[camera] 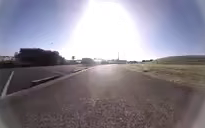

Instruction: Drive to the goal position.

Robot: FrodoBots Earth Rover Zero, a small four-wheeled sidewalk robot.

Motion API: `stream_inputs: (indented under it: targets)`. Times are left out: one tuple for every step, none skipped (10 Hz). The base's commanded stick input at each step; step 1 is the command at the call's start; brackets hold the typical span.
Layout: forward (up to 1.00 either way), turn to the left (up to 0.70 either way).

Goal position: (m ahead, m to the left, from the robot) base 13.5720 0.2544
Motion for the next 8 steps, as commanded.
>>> stream_inputs:
  targets:
    - [0.70, -0.35]
    - [0.70, -0.27]
    - [0.70, 0.00]
    - [0.70, 0.00]
    - [0.70, 0.00]
    - [0.70, 0.00]
    - [0.70, 0.00]
    - [0.70, 0.00]
